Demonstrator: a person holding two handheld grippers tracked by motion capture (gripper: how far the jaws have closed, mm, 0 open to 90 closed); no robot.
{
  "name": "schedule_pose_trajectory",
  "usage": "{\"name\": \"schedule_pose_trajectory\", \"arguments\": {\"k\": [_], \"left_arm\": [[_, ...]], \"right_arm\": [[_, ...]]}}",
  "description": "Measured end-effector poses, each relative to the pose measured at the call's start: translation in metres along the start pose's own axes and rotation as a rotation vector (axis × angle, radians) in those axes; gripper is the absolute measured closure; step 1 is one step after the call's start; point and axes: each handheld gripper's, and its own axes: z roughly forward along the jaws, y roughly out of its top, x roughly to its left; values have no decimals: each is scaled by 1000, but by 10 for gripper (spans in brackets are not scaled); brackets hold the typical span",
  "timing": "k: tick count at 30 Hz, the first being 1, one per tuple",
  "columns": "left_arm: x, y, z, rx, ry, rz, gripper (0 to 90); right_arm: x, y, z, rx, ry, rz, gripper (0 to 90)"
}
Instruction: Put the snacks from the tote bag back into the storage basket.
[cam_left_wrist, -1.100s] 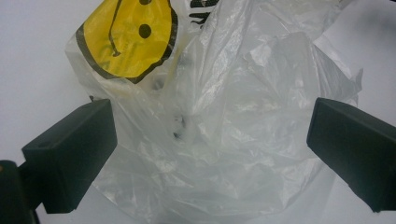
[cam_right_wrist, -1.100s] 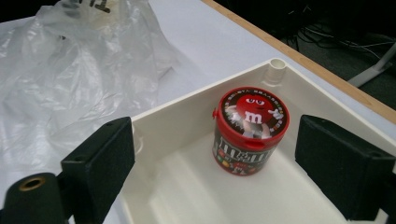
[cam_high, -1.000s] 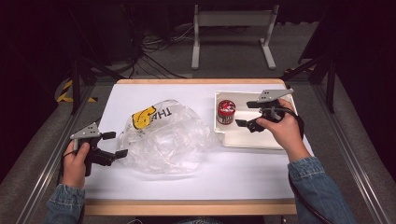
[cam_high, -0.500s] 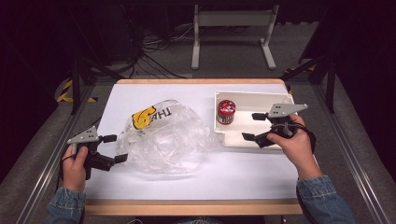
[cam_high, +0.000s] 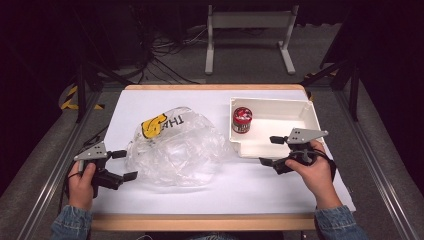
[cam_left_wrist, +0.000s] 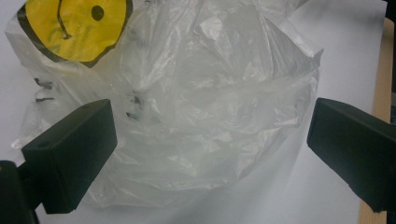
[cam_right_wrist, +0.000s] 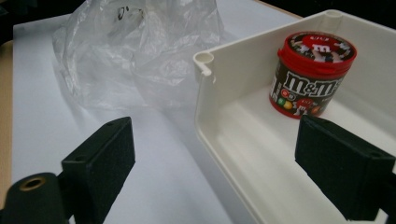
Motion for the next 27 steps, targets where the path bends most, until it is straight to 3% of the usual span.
{"name": "schedule_pose_trajectory", "arguments": {"k": [15, 23, 27], "left_arm": [[2, -7, 5, -17, -14, 18, 23], [7, -15, 11, -27, -31, -12, 24], [7, -17, 12, -23, -32, -18, 24]], "right_arm": [[9, -34, 12, 10, -13, 29, 118], [10, -52, 26, 24, -18, 64, 91], [12, -52, 26, 26, -26, 65, 77]]}}
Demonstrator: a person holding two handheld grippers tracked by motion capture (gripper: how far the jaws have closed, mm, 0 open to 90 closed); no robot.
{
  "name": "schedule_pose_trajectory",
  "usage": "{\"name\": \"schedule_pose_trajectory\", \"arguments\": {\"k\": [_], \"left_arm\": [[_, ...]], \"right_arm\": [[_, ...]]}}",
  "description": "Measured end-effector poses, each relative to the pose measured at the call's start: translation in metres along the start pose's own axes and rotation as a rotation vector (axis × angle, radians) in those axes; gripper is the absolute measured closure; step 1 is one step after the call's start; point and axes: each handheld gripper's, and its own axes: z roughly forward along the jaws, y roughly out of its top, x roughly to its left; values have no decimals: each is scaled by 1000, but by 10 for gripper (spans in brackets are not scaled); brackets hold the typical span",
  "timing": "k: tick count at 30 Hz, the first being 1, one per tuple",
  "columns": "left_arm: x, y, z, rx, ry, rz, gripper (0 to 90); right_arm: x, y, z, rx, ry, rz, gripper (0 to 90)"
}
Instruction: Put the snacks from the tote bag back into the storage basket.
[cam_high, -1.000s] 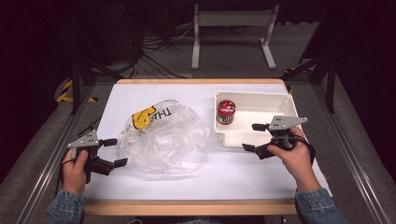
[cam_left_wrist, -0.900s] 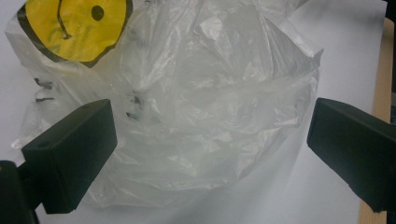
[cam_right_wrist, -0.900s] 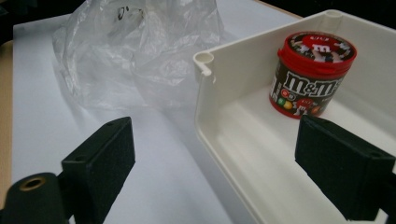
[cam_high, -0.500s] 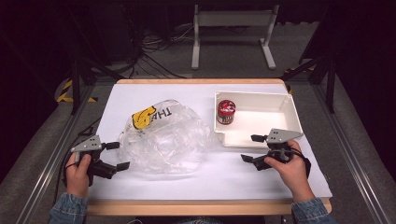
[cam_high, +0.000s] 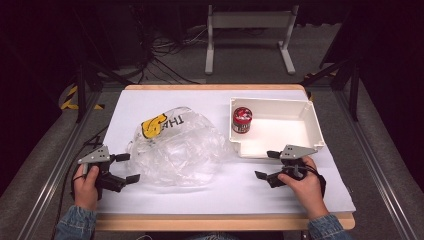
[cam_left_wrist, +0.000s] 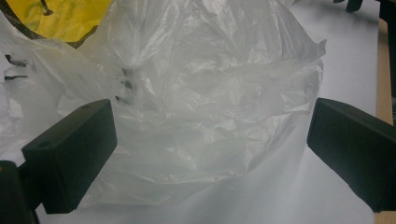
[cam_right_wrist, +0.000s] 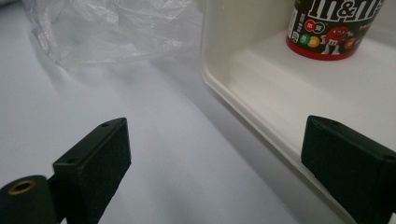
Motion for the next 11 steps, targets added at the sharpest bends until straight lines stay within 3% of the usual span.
{"name": "schedule_pose_trajectory", "arguments": {"k": [11], "left_arm": [[-1, -1, 2, -4, 8, 12, 24]], "right_arm": [[9, -3, 2, 18, 17, -15, 77]]}}
